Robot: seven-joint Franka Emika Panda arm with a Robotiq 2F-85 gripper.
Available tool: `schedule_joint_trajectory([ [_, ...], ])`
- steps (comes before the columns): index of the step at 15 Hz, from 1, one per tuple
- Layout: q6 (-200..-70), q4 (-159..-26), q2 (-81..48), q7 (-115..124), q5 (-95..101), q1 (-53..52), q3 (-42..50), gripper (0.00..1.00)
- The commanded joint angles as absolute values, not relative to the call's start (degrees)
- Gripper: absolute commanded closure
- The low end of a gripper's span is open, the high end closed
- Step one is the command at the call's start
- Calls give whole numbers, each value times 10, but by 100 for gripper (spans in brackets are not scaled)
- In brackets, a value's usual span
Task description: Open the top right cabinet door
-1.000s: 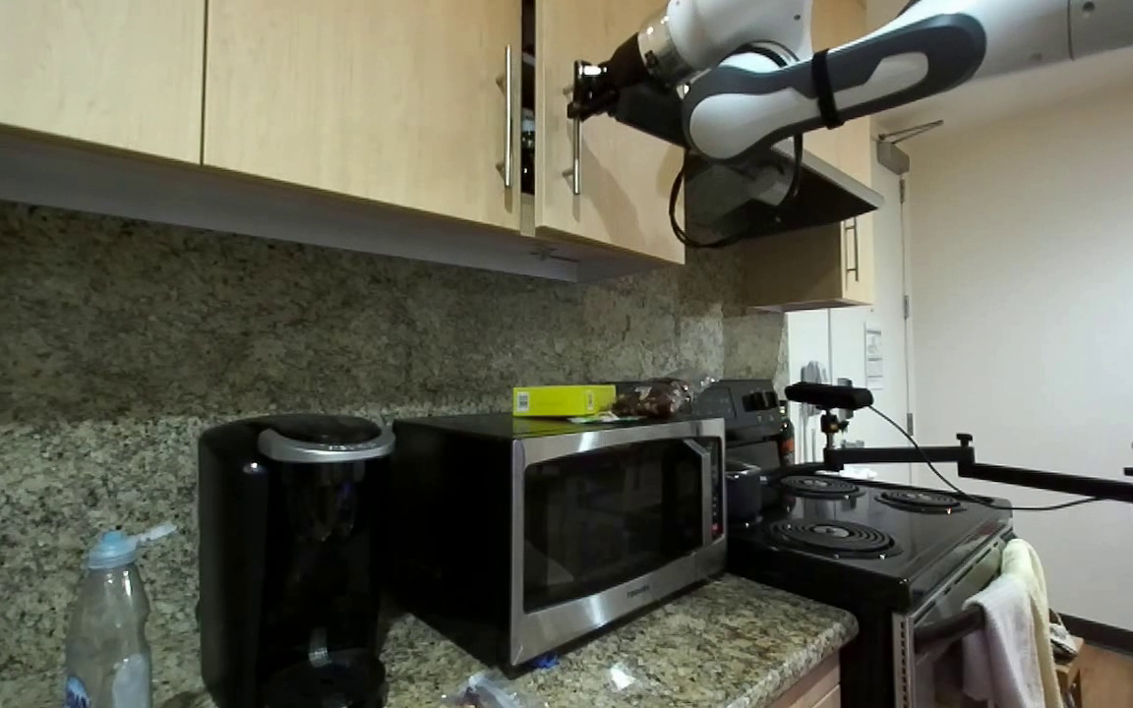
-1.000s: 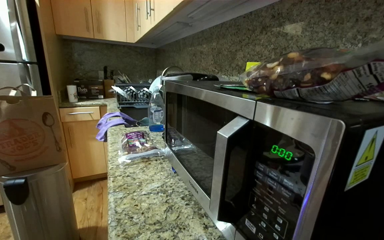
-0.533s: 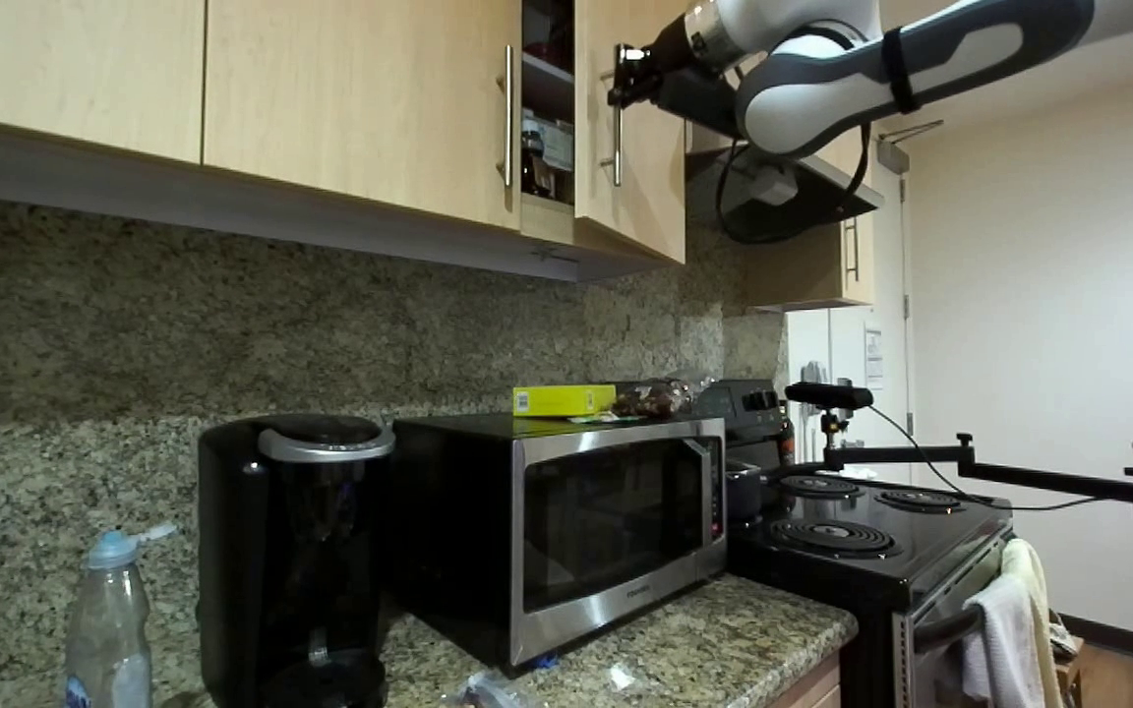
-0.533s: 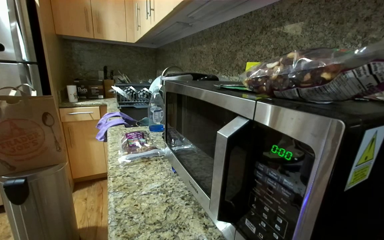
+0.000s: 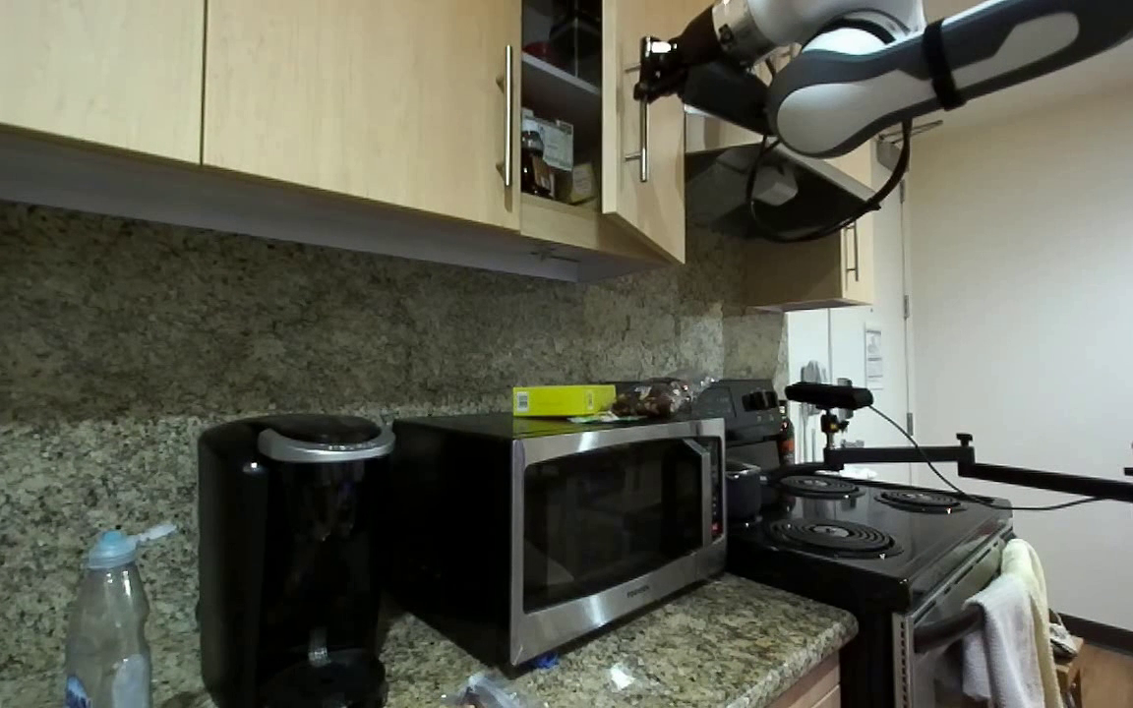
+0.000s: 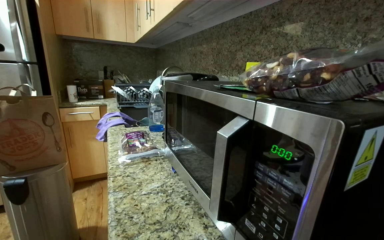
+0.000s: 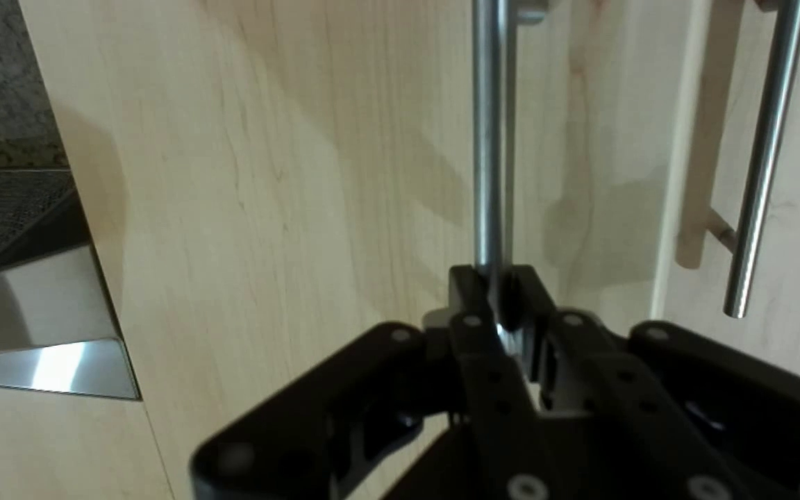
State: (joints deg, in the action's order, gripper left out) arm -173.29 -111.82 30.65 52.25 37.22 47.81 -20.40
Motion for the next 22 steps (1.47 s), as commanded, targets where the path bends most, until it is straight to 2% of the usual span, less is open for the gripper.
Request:
schedule_joint_trajectory([
  [1,-1740,-1117,311,520,378,487,-203,90],
  [11,-1726,-1223,391,477,363,382,-73,91],
  [12,-1713,-1227,401,487,364,393,-74,61],
  [13,-1717,-1233,404,480,363,379,-62,60],
  [15,-1721,-1245,418,446,318,394,-67,49],
  [22,-1742,-1276,453,360,214,430,-79,4],
])
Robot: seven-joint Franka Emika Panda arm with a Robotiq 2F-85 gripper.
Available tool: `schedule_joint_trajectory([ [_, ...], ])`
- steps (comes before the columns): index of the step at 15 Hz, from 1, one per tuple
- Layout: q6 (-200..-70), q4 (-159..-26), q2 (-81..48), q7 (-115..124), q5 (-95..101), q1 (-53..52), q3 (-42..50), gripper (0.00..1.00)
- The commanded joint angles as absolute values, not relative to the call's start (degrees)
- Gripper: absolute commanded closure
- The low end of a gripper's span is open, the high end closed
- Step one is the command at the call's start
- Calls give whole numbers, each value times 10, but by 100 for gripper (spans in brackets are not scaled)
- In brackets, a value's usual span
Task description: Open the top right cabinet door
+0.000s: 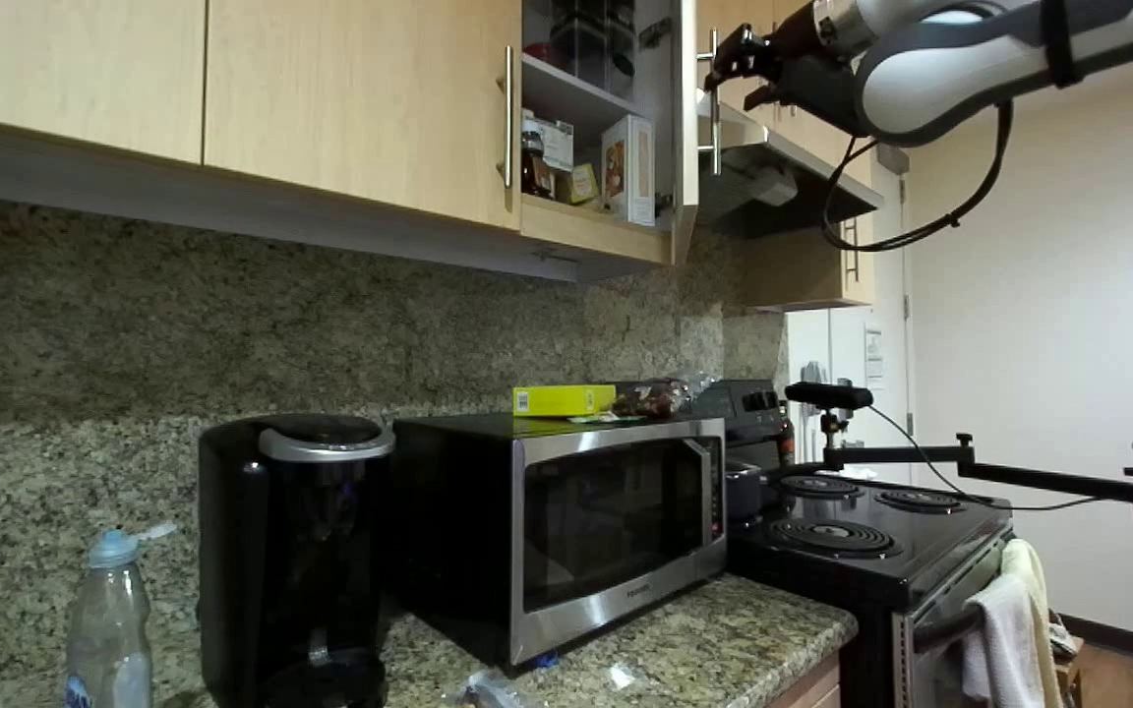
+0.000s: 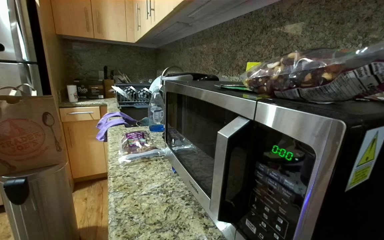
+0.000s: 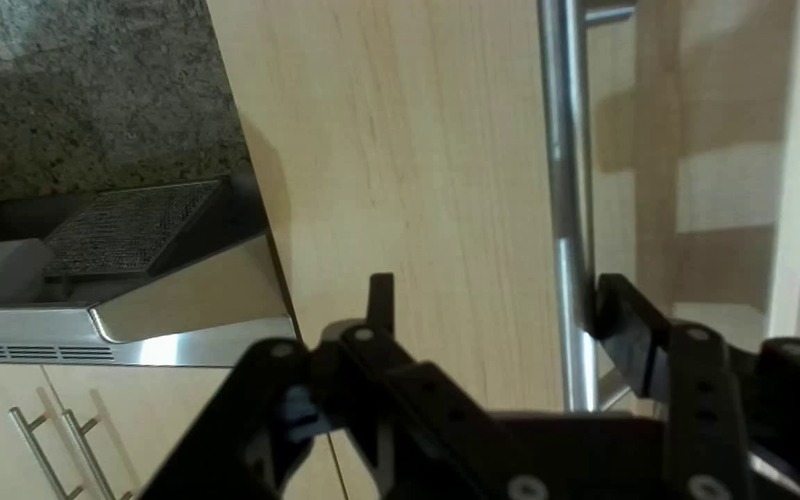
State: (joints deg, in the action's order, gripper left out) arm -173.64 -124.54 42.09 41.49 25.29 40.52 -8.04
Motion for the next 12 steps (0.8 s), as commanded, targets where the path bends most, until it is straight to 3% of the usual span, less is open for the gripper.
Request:
schedule_joint_trajectory([
  [1,-1749,-1283,457,332,205,415,-70,1],
  [10,-1733,-1330,531,94,159,259,-6,0],
  [11,-1738,-1315,513,126,150,304,-27,0],
  [12,-1738,-1320,521,112,150,285,-20,0],
])
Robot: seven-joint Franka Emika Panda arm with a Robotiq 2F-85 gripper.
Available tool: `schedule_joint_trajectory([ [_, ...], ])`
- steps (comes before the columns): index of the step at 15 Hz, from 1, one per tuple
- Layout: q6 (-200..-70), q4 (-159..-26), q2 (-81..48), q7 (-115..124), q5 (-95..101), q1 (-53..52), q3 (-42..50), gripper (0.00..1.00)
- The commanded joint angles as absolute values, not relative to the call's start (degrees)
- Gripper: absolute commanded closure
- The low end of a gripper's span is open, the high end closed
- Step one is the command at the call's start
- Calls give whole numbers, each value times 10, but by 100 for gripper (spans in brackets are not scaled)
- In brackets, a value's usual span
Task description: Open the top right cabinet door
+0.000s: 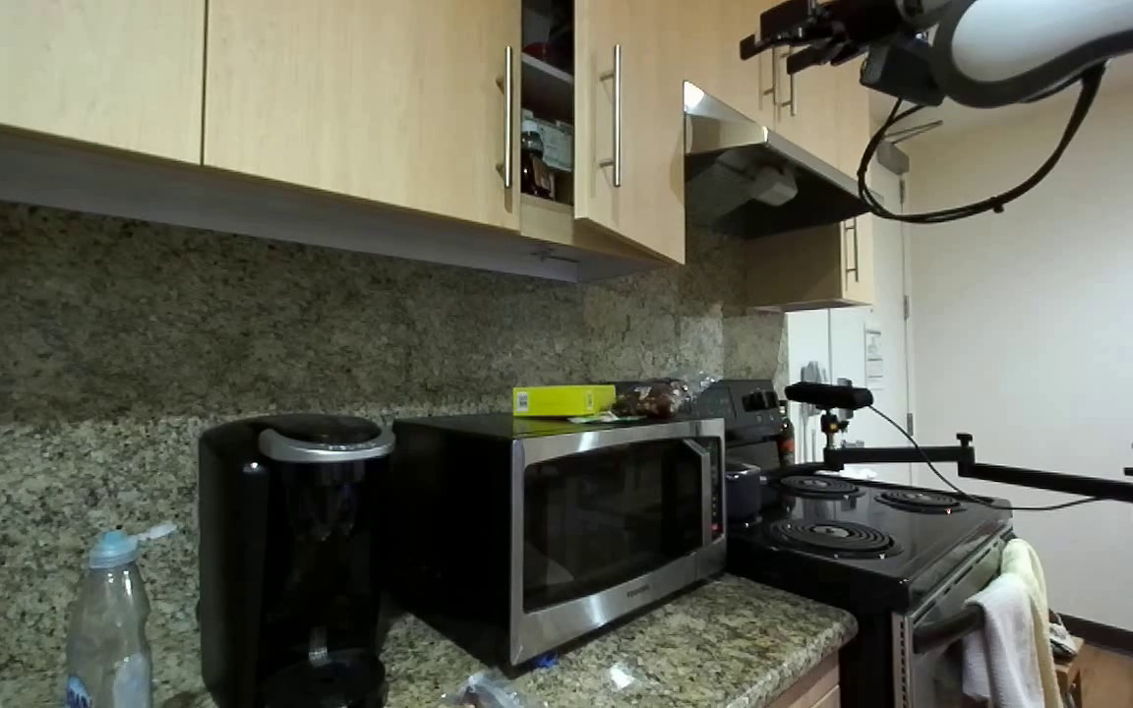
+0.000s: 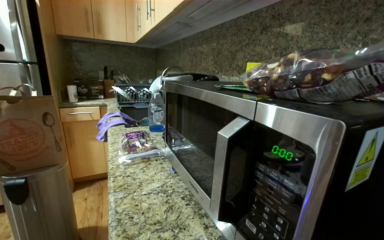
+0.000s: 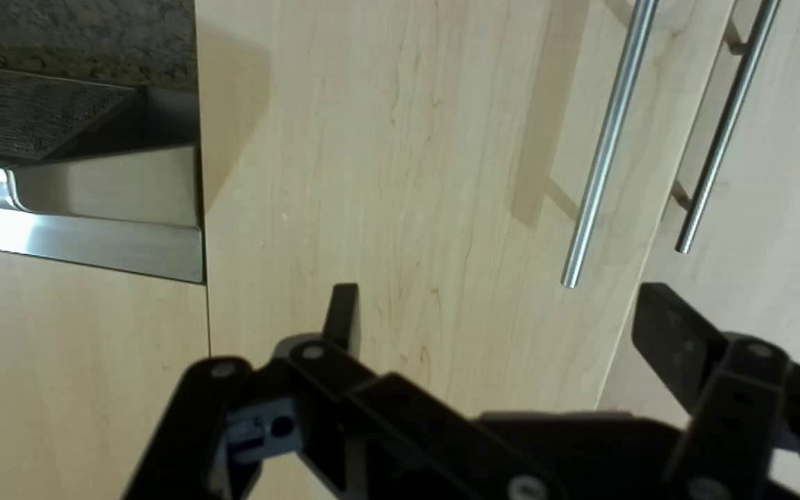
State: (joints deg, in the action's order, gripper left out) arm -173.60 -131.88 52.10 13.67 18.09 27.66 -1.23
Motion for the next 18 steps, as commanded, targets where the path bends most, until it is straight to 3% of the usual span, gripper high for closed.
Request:
schedule_joint_trajectory([
  [1,-1737,-1323,526,105,150,274,-15,0],
  [12,-1737,-1328,528,100,150,269,-12,0],
  [18,-1431,-1210,549,64,74,108,-3,0],
])
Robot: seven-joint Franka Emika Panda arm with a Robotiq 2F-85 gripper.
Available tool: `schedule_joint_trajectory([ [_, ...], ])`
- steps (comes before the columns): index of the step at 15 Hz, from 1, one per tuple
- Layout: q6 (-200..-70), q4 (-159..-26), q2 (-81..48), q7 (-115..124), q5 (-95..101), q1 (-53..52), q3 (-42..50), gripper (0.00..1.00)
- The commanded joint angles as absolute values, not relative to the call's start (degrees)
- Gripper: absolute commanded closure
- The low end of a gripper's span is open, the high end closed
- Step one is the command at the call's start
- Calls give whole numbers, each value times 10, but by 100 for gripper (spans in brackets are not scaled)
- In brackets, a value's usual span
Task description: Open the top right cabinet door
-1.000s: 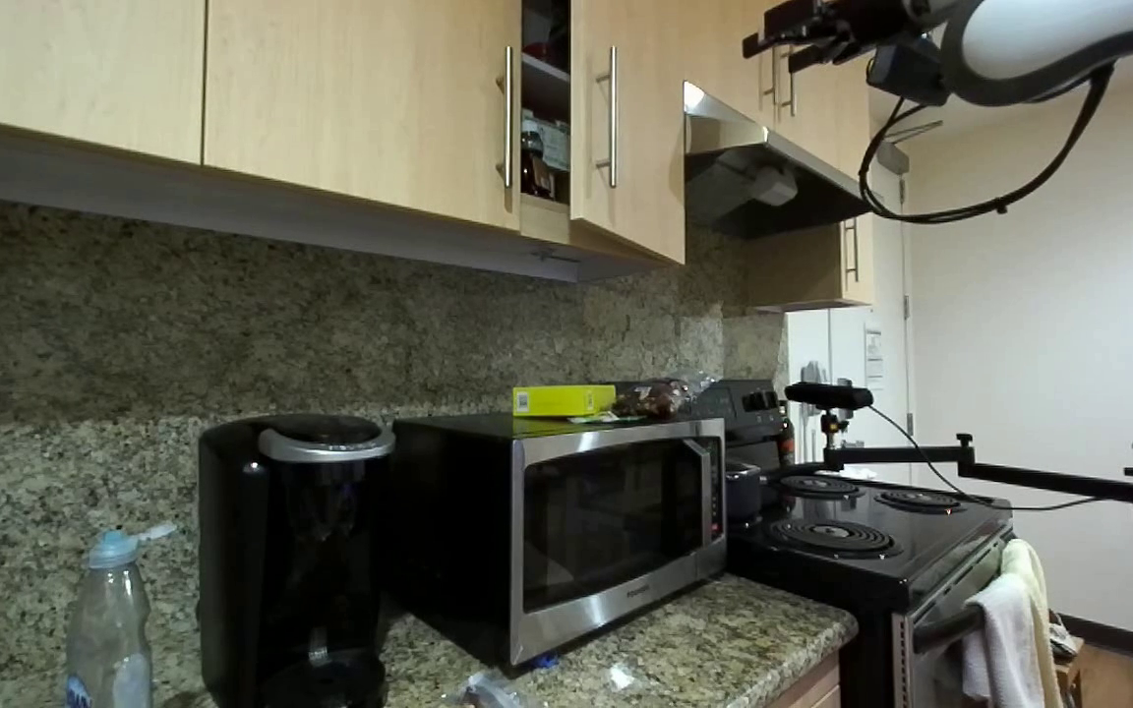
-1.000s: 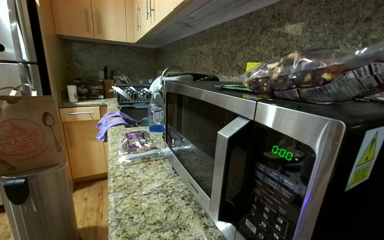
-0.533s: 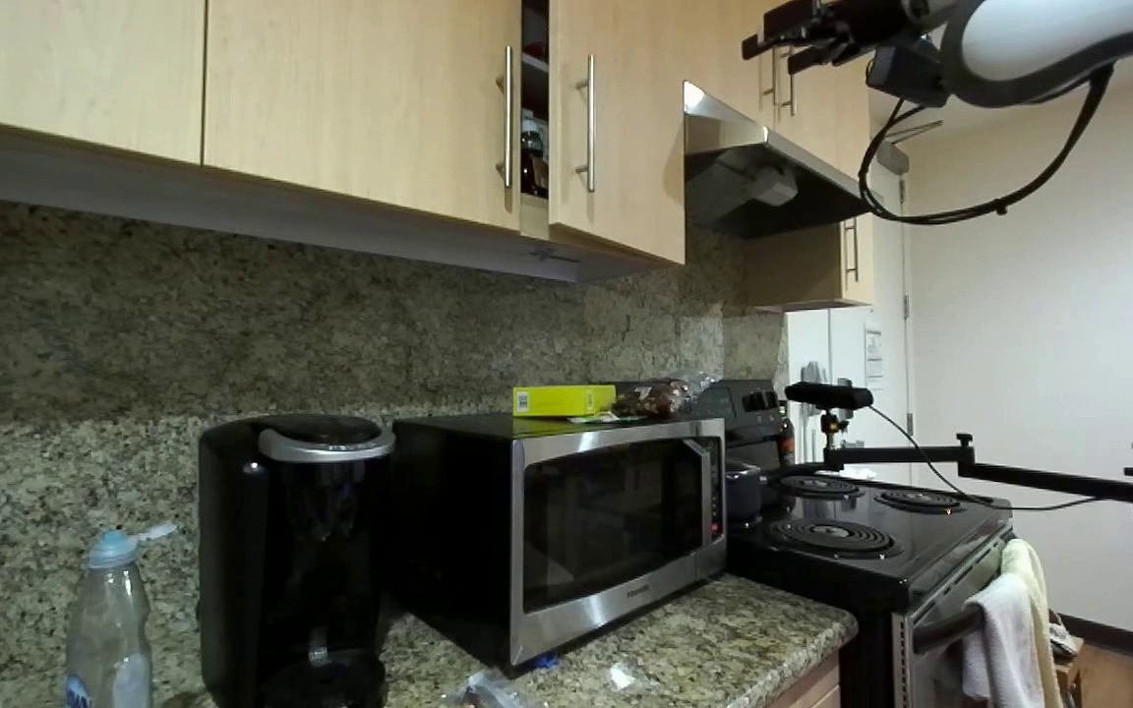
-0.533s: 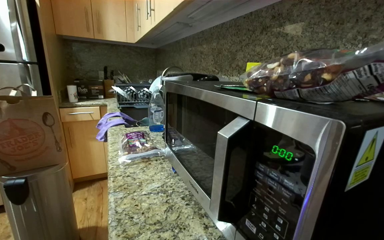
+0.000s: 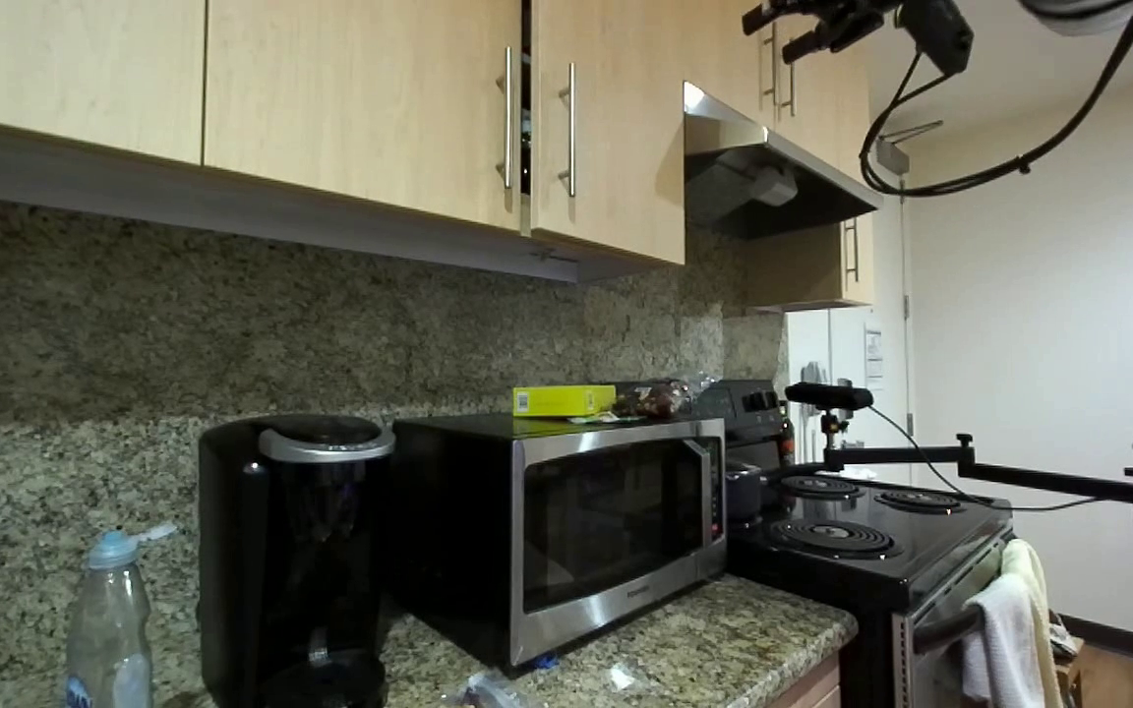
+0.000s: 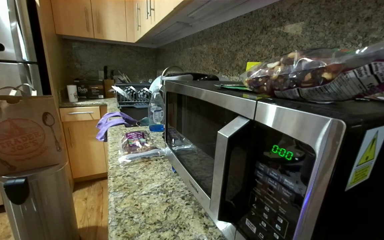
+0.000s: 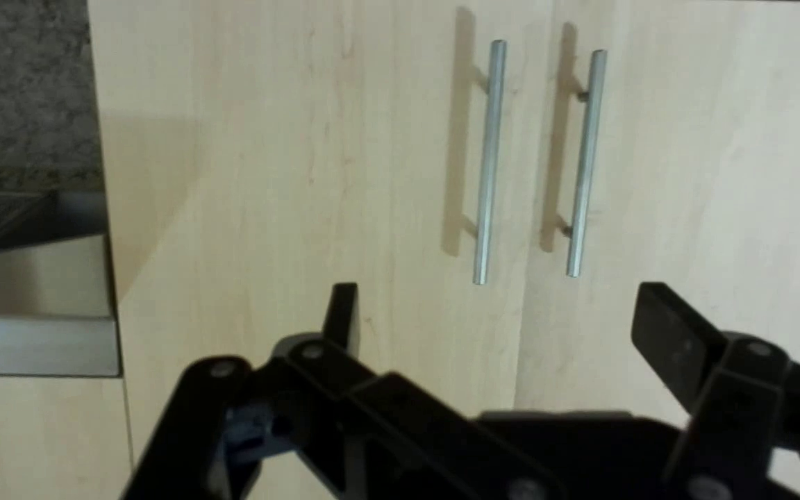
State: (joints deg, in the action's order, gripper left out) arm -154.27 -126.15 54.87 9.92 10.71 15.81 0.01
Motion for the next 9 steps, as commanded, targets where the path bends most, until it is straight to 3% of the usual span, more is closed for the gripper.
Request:
schedule_joint_trajectory([
  [1,-1381,-1195,550,64,75,102,-10,0],
  [7,-1128,-1143,543,61,68,51,-6,0],
  [9,-1143,-1159,556,84,80,62,-12,0],
])
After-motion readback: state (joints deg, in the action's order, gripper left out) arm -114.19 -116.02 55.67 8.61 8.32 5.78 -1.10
